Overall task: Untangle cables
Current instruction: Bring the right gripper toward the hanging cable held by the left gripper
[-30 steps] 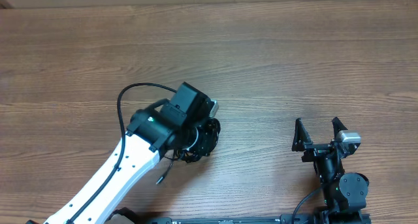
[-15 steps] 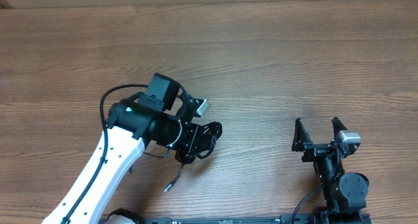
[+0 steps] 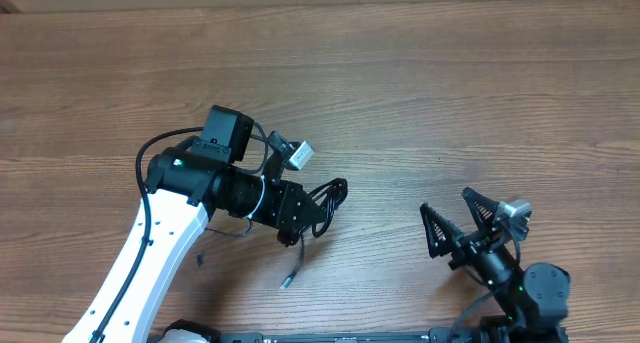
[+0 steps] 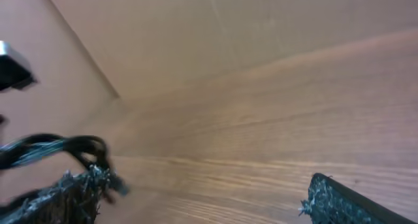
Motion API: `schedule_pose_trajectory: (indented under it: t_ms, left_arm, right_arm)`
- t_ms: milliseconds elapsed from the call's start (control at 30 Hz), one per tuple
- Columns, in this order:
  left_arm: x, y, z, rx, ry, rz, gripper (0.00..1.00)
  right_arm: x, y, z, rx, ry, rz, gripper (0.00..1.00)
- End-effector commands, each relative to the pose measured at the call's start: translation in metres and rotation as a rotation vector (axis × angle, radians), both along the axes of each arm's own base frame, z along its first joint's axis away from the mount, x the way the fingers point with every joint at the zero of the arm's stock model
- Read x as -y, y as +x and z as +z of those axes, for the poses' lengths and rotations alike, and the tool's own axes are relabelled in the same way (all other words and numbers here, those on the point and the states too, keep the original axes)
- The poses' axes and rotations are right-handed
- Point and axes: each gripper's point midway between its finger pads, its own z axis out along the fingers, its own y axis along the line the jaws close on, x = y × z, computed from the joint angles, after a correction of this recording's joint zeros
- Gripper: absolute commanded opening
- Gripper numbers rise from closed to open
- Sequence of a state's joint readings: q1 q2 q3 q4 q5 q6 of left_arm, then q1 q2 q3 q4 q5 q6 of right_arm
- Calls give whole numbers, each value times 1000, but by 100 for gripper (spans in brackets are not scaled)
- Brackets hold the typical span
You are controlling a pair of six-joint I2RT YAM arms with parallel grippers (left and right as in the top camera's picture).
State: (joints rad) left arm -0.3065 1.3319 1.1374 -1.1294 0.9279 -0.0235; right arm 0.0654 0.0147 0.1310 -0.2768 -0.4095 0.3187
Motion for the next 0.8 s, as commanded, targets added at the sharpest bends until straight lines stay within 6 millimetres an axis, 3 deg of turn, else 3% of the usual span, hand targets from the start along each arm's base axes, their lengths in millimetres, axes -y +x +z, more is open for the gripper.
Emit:
schedule_pose_trajectory:
  t_ms: [0,167,433,633,767]
  left_arm:
    - [7,-4,14,24,-103,-50,4]
    - [9,0,15,61,-111,-58,4]
    - [17,8,29,120,-196,-77,4]
    - [21,19,34,74,-209,-12,4]
    - [23,28,39,39,-220,40,4]
  right_arm:
    - [-4,-17,56,65,19,31,100]
    - [-3,-20,81,-4,15,31,100]
    - [-6,-5,87,-264,-84,66,100]
    - [-58,-18,104,-371,54,437,100]
    - [-71,-17,105,-396,102,552,100]
